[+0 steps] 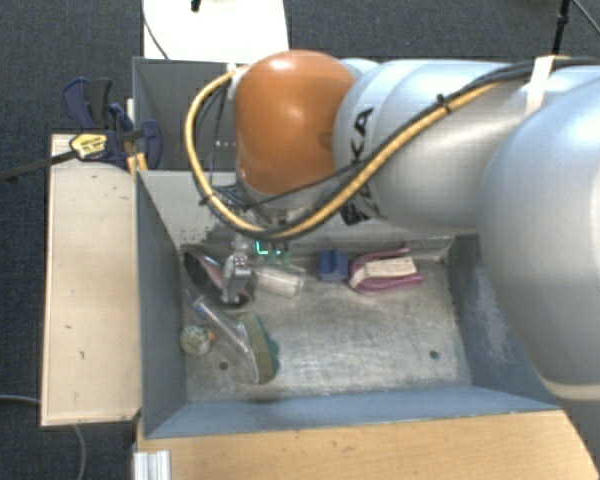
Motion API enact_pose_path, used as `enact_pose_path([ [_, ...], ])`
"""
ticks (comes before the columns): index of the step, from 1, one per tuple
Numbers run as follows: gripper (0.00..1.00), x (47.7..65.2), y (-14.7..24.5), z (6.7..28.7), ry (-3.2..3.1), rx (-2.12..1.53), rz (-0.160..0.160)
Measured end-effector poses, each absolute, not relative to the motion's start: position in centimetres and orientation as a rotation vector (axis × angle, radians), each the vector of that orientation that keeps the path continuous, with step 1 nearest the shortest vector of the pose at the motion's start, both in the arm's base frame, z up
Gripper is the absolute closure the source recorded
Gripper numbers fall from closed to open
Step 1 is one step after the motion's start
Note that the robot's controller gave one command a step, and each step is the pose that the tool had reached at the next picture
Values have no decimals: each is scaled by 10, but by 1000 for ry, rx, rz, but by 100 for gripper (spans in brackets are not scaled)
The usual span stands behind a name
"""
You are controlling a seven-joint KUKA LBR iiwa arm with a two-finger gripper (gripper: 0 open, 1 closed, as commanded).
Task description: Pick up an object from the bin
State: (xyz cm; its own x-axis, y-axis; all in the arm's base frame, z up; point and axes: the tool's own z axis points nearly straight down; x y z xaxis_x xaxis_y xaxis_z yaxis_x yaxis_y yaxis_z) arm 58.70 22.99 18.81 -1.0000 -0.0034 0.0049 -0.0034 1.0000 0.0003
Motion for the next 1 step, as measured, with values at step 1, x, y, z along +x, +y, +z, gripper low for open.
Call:
enact_pose_path([
  [1,0,566,240,92,-3116,-448,-4],
])
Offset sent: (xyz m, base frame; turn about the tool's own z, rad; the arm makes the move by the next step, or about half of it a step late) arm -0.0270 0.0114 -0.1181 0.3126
